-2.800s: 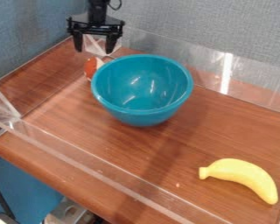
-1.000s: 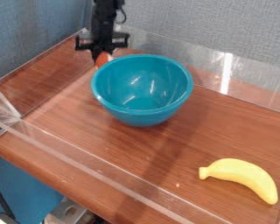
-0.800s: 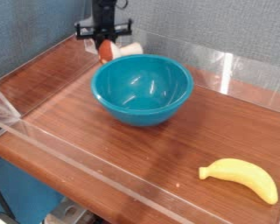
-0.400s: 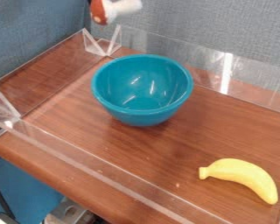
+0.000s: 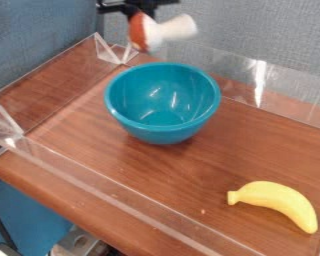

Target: Put the mushroom in the blue bowl

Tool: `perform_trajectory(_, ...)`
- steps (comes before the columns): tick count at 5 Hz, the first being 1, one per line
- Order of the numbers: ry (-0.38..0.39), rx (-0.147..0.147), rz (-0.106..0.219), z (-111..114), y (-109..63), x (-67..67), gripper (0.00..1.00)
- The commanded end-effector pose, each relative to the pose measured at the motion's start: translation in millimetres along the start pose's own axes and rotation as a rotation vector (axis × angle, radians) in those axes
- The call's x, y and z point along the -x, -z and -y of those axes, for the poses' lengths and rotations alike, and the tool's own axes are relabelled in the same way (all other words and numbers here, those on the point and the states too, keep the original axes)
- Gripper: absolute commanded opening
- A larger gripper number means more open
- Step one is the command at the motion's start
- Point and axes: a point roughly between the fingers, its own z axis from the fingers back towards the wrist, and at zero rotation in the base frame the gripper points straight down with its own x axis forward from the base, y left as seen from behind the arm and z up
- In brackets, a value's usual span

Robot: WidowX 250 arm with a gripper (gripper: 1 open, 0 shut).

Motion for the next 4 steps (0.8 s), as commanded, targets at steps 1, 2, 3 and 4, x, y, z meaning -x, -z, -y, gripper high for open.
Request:
perform_trajectory(1, 0.199, 0.051, 0.057, 34, -5.4, 25.7, 0.0)
perform_trajectory(2, 0.326, 0.045, 0.043, 44, 21.2, 43.0, 0.0)
perform_trajectory(3, 0.329, 0.002, 0.044, 24, 34.6, 38.0, 0.0)
perform_trajectory(4, 0.315, -0.039, 0.036, 5, 49.6, 31.4, 0.0)
